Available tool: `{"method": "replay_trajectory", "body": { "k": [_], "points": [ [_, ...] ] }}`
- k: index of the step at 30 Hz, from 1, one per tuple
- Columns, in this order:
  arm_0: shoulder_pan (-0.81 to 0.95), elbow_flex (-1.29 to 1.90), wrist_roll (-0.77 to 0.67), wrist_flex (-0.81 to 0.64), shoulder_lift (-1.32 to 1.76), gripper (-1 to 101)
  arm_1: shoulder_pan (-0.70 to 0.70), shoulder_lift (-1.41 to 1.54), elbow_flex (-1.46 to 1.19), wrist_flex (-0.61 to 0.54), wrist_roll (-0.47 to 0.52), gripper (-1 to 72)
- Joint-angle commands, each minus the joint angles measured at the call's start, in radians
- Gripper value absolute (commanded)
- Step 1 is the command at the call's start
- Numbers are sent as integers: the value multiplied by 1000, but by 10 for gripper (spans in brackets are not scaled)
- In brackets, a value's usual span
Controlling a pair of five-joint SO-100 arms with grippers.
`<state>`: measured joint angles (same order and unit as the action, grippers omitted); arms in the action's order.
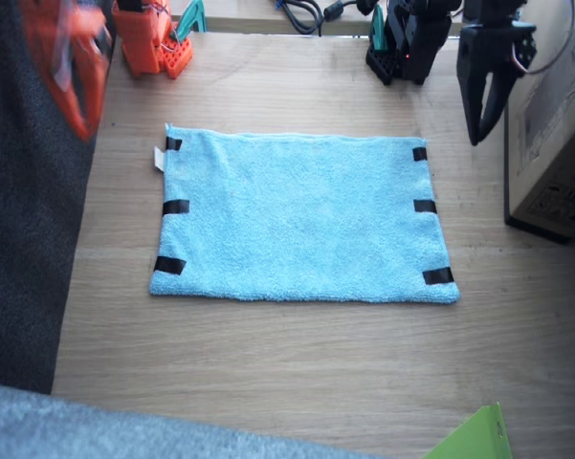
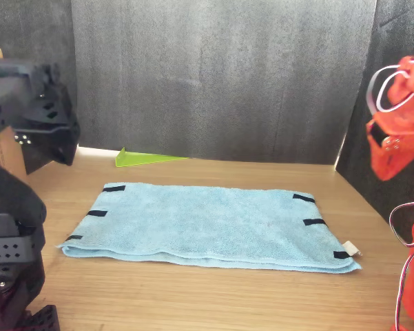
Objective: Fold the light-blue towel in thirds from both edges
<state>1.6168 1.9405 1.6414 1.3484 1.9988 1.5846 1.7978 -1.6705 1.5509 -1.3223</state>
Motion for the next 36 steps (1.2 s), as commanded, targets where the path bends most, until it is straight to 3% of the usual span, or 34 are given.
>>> {"method": "replay_trajectory", "body": {
  "k": [1, 8, 13, 15, 24, 36],
  "points": [
    [-3, -61, 20, 26, -41, 78, 74, 5, 49, -17, -8, -1],
    [0, -11, 35, 21, -43, 146, 126, -316, 201, 61, -66, 114],
    [0, 5, 40, 28, -26, 152, 114, -417, 202, 35, -84, 163],
    [3, 8, 43, 31, -26, 172, 114, -419, 196, 31, -84, 231],
    [-28, 77, 61, 32, 28, 233, 133, -410, 184, 34, -78, 243],
    [-11, 160, 84, 34, 115, 238, 193, -511, 144, -32, -103, 241]
  ]
}}
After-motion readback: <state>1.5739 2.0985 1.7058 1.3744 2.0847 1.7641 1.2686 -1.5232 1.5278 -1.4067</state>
